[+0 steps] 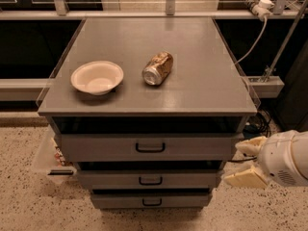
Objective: Open top drawer
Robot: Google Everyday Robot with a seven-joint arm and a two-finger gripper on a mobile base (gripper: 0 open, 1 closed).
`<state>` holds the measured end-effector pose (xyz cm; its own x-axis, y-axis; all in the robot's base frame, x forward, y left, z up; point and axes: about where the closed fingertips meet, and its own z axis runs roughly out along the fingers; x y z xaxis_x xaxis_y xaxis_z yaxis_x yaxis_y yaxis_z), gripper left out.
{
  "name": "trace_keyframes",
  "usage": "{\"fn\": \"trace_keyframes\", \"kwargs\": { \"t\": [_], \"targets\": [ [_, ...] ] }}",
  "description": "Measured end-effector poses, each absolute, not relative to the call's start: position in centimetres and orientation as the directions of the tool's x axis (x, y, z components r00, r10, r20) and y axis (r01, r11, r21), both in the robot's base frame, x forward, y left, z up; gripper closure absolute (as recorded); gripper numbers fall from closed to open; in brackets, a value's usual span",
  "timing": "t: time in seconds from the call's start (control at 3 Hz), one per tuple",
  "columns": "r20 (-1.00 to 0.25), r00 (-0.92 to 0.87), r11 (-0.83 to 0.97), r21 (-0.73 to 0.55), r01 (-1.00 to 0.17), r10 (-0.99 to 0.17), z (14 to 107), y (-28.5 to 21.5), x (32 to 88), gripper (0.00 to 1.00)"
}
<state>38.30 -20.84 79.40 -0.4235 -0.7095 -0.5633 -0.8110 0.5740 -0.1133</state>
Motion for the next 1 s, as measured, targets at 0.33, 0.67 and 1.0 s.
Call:
{"fn": "trace_keyframes", "kwargs": {
  "t": [0.33, 0.67, 1.0],
  "targets": [
    [-0.563, -0.423, 0.574, -0.113, -0.811, -0.709, 79.4, -20.8, 38.3, 0.64],
    [-0.568, -0.425, 0.584, -0.123, -0.802, -0.704, 79.1, -21.1, 39.0, 0.87],
    [-0.602, -0.413, 0.613, -0.166, -0.773, -0.684, 78.6, -22.3, 41.3, 1.00]
  ]
}}
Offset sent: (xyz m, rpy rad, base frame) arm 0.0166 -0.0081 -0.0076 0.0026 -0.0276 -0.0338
